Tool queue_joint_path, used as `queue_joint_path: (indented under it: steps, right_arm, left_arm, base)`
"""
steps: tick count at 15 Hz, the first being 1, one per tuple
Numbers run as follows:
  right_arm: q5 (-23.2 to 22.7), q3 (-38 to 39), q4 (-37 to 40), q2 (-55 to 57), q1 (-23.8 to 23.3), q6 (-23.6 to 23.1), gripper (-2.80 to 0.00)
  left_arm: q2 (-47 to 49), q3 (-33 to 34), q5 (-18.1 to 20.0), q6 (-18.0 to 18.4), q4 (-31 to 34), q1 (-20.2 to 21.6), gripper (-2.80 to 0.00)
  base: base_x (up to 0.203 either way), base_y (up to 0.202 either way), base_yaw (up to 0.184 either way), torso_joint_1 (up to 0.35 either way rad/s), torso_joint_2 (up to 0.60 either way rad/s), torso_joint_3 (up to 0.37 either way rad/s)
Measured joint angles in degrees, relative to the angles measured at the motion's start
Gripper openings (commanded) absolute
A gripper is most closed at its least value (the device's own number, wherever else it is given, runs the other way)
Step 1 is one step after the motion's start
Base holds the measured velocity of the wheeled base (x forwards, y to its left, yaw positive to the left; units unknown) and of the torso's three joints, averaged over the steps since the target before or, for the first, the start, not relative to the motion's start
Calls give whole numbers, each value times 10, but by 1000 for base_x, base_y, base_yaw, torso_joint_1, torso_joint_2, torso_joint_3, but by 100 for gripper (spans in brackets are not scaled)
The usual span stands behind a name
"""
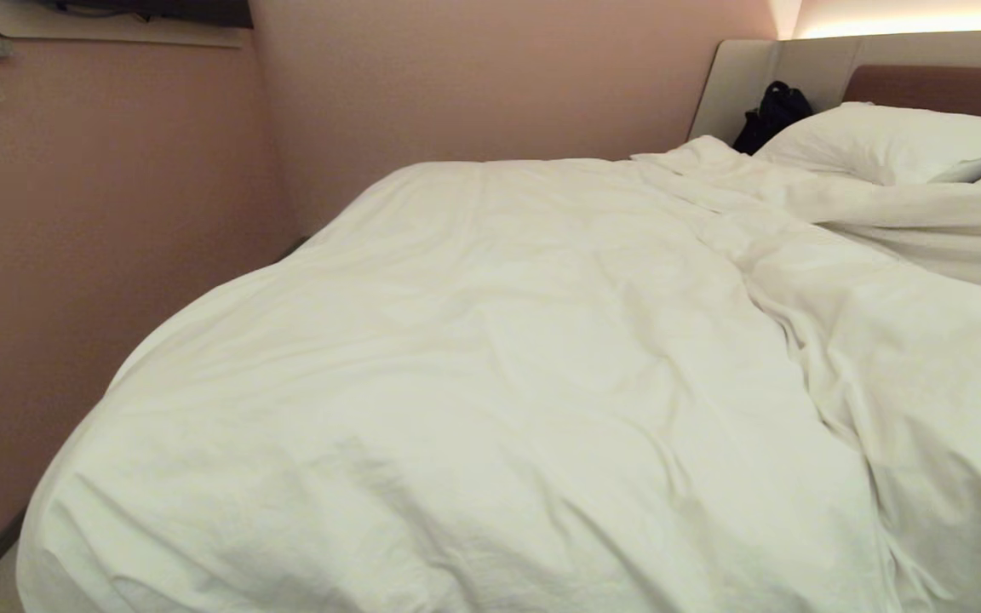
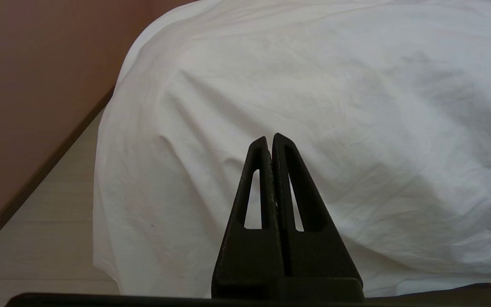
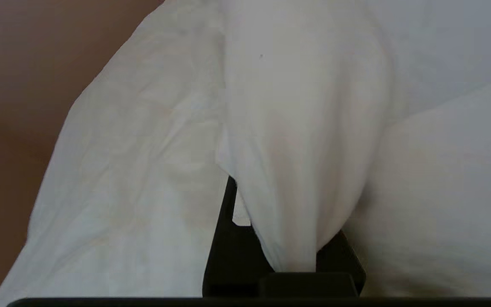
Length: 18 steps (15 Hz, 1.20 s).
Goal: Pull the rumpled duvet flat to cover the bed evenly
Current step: Flatten the corners of the folded blanket
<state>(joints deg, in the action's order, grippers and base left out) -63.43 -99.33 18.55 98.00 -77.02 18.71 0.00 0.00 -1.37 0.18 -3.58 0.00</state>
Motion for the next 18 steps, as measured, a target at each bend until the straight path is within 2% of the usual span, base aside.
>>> queue_joint_path:
  steps: [4,7,13,16,18]
  right_arm:
    - [22,132,70,-130,135,-16,-280]
    - [63,211,102,-208,236,-15,-280]
    - [158,316,117,-295,373,-12,-280]
    - [224,376,111,-310,455,-25,-280]
    - [271,403,111,-306,482,-41,-280]
  left_arm:
    - [0,0,0,0,0,0,-280]
    - [0,0,0,0,0,0,-280]
    - [0,0,0,0,0,0,-280]
    - [0,0,0,0,0,0,-280]
    - [0,0,0,0,0,0,-280]
  base:
    - [0,0,0,0,0,0]
    - [0,0,0,0,0,0]
    - [0,0,0,0,0,0]
    - [0,0,0,0,0,0]
    - [0,0,0,0,0,0]
